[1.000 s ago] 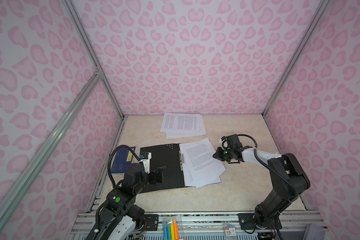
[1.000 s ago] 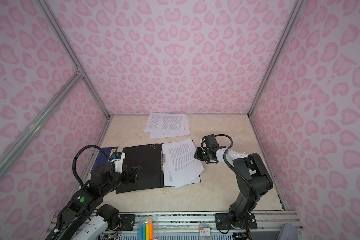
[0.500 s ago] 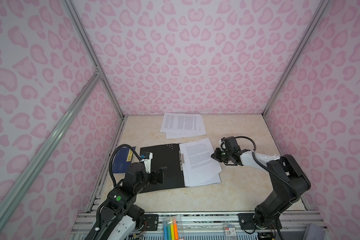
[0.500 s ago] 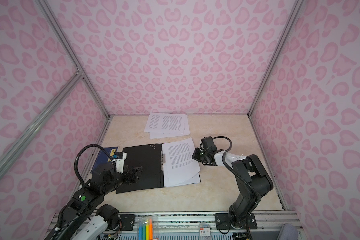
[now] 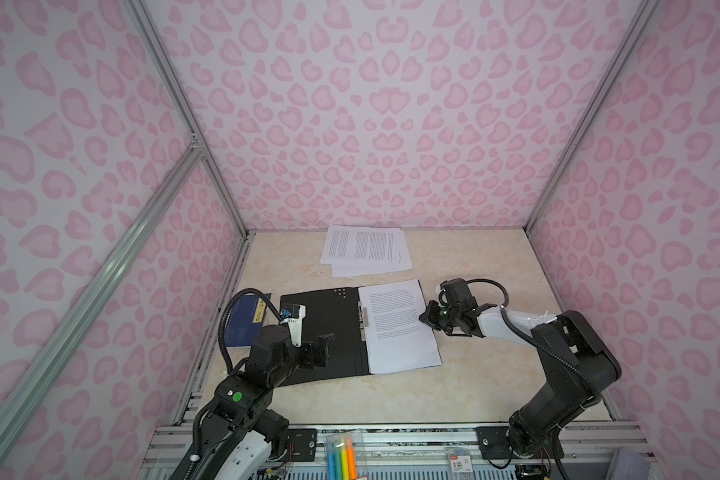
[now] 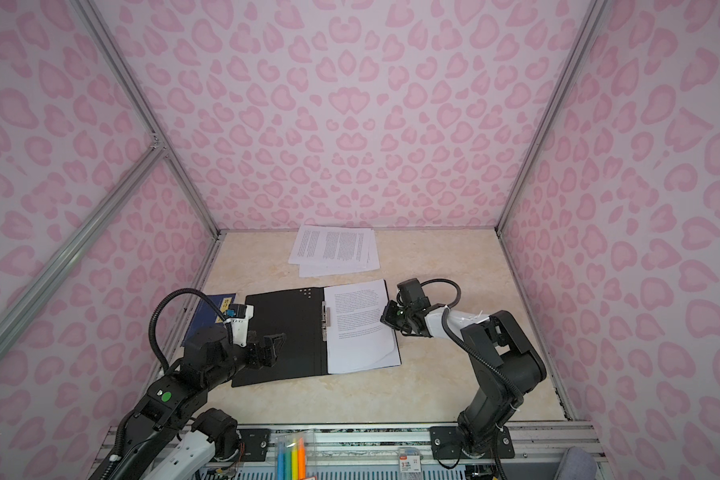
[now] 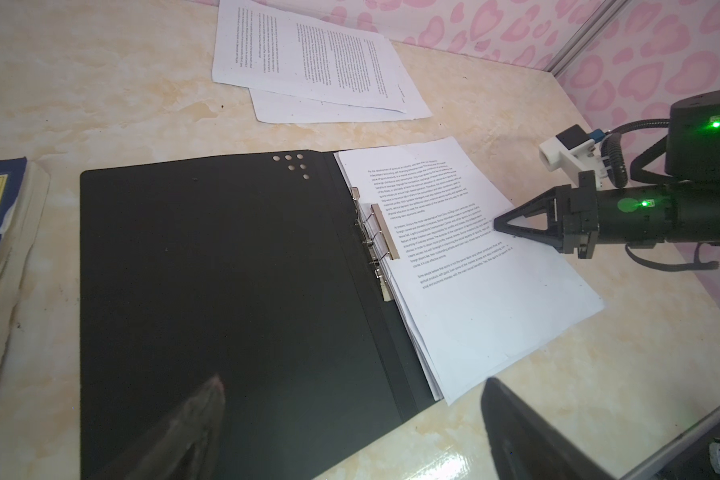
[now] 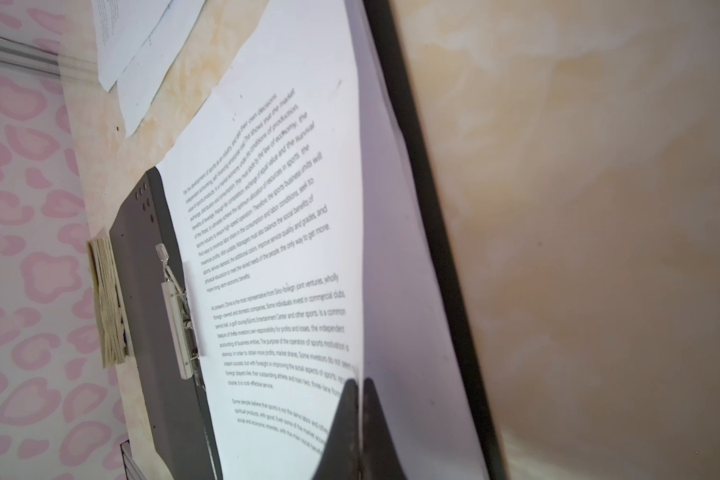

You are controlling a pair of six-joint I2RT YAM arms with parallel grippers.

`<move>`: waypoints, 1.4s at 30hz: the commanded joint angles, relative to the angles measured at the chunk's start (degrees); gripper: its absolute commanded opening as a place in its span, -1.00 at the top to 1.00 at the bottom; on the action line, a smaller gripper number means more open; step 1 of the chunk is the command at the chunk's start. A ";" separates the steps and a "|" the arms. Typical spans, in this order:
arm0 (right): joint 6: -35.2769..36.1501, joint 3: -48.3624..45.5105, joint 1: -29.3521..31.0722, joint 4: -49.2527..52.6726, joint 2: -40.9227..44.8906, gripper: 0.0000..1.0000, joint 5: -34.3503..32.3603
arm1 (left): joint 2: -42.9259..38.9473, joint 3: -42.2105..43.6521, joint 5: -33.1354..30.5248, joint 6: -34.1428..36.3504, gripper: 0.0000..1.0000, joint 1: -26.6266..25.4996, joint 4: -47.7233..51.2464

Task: Put the files into the folder
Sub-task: 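Carry the text sheet with the right gripper onto the folder and lower it, then hold the text sheet edge on the folder stack with the right gripper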

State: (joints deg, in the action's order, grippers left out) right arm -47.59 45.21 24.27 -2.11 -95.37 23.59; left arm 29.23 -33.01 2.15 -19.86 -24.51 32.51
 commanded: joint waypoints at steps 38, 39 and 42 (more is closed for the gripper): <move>0.04 -1.08 2.09 -0.75 -0.23 1.00 -0.49 | -0.14 -0.09 0.03 0.58 -0.95 -0.01 -1.31; 0.04 -0.95 2.17 -0.74 -0.28 1.00 -0.61 | -0.15 -0.08 0.09 0.61 -0.95 -0.01 -1.37; 0.00 -0.93 2.16 -0.75 -0.42 1.00 -0.64 | -0.14 -0.05 0.08 0.65 -0.95 -0.01 -1.36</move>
State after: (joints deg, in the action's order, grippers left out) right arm -47.79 44.03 26.30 -2.13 -95.26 22.83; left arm 29.02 -33.01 2.15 -19.77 -24.49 32.51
